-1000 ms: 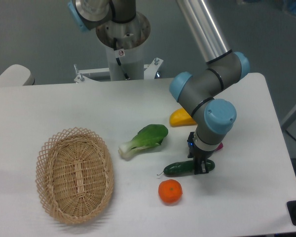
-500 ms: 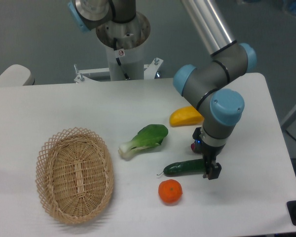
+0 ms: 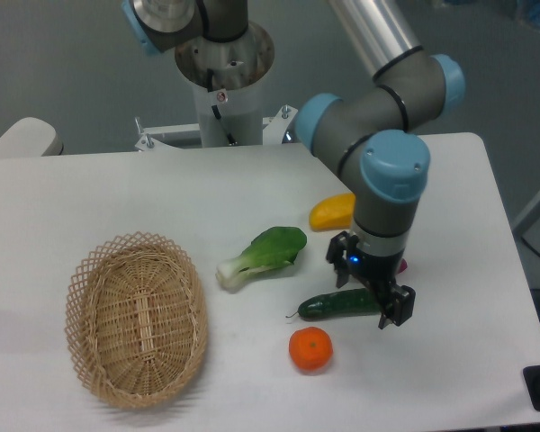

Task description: Place the cucumber on the table

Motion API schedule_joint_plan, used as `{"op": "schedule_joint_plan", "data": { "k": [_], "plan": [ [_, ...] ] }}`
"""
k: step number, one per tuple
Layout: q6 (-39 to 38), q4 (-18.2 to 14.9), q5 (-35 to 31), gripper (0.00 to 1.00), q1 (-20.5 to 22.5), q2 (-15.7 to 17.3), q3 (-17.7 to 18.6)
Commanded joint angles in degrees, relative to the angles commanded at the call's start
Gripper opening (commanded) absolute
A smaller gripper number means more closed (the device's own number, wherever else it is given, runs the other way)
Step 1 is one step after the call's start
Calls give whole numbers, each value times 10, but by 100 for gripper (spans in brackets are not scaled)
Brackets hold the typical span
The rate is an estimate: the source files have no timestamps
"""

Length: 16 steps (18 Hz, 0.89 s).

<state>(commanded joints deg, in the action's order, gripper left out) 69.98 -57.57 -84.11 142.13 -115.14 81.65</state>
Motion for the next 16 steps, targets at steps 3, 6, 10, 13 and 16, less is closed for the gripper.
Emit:
{"op": "schedule_joint_plan", "data": {
  "k": [3,6,10,13,16],
  "plan": [
    [-35,-1,-4,100,-14,11,-10],
    [-32,-16,-12,100,-15,24,-12],
    [0,-42,-41,100,-29,38,-20],
    [69,-98,-69,100,-30,38,-46],
    [96,-112,-69,100,-27,38,-60]
  ]
}}
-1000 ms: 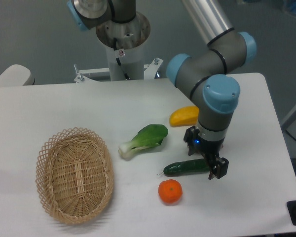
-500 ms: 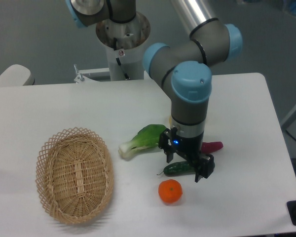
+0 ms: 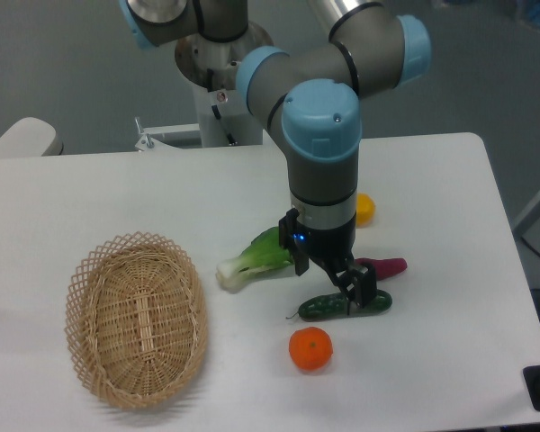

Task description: Place the cucumber on the table

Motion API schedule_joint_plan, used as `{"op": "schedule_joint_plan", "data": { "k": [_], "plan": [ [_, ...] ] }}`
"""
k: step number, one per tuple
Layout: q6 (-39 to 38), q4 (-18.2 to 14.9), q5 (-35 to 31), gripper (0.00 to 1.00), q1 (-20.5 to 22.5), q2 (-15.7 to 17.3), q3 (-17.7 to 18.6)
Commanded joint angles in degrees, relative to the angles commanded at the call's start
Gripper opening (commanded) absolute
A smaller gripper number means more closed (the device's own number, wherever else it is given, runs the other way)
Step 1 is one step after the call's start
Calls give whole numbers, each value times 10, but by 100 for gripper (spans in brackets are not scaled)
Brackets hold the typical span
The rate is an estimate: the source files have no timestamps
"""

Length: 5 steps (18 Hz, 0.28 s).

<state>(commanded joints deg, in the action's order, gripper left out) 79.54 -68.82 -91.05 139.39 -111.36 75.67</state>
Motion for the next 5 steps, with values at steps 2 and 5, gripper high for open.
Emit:
{"op": "schedule_joint_plan", "data": {
  "k": [2,5],
  "plan": [
    [1,1,0,100,0,0,0],
    [0,2,0,100,0,0,0]
  ]
}}
